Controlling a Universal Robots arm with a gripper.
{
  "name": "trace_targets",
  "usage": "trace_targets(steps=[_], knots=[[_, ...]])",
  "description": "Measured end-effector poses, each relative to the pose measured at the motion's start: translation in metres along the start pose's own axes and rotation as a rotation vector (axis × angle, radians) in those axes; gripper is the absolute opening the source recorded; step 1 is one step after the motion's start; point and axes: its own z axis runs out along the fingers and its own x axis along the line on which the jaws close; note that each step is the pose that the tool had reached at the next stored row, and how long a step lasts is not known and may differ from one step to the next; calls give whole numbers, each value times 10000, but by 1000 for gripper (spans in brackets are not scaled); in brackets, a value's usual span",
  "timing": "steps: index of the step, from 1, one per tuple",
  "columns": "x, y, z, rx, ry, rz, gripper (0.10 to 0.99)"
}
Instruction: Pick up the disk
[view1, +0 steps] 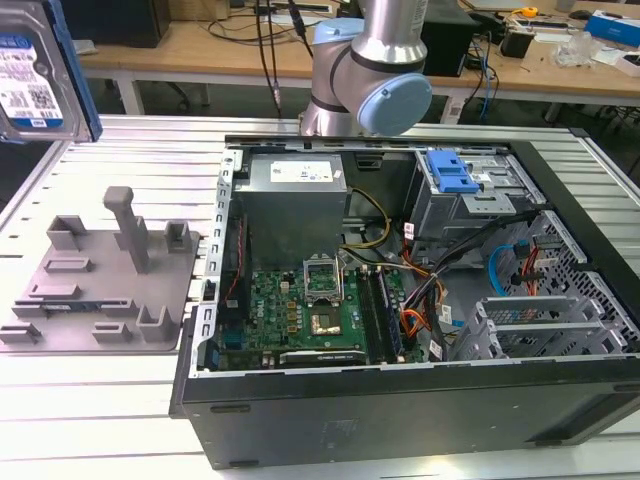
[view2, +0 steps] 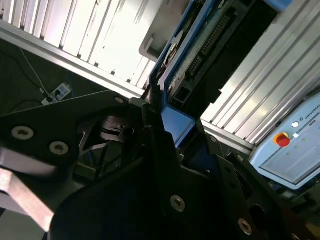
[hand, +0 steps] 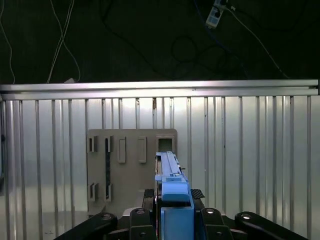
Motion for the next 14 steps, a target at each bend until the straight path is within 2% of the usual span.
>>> trace_targets(steps=[14], knots=[[1,0,-6,0,15,0,369]])
